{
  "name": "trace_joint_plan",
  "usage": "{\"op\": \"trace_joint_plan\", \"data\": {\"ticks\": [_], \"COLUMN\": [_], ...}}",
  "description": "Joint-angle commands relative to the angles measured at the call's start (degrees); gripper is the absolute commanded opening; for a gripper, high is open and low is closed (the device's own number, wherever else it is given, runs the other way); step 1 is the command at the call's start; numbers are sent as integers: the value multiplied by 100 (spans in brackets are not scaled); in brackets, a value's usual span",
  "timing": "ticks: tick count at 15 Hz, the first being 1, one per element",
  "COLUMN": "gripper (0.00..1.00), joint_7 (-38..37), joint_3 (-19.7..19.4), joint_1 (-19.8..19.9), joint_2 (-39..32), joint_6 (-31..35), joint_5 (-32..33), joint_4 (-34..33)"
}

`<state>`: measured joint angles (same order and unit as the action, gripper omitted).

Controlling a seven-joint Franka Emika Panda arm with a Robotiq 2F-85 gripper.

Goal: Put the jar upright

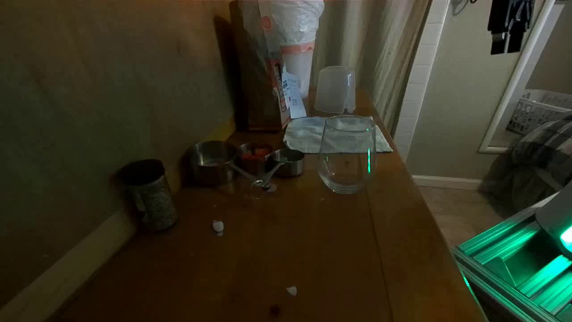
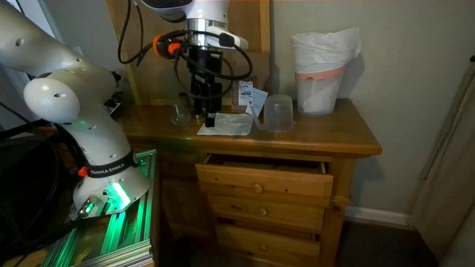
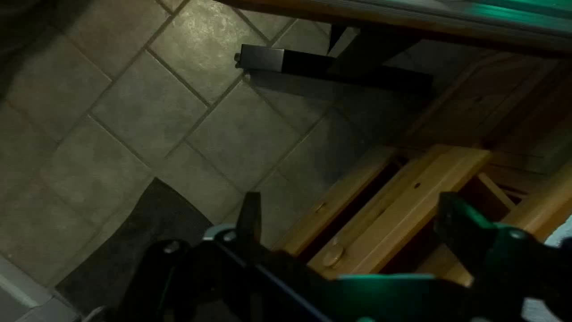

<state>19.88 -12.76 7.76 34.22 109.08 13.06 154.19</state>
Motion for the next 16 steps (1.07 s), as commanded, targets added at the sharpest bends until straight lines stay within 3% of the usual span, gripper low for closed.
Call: {"op": "trace_joint_plan", "data": {"ticks": [1, 8, 16], "gripper": [100, 100, 100], "joint_7": [3, 3, 579], "joint_3": [10, 10, 995], "joint_1": [5, 5, -1355], "joint_2": [1, 1, -1845], "joint_6": [-18, -18, -16], "joint_5": [-8, -8, -42], "joint_4": [-10, -10, -1207]}}
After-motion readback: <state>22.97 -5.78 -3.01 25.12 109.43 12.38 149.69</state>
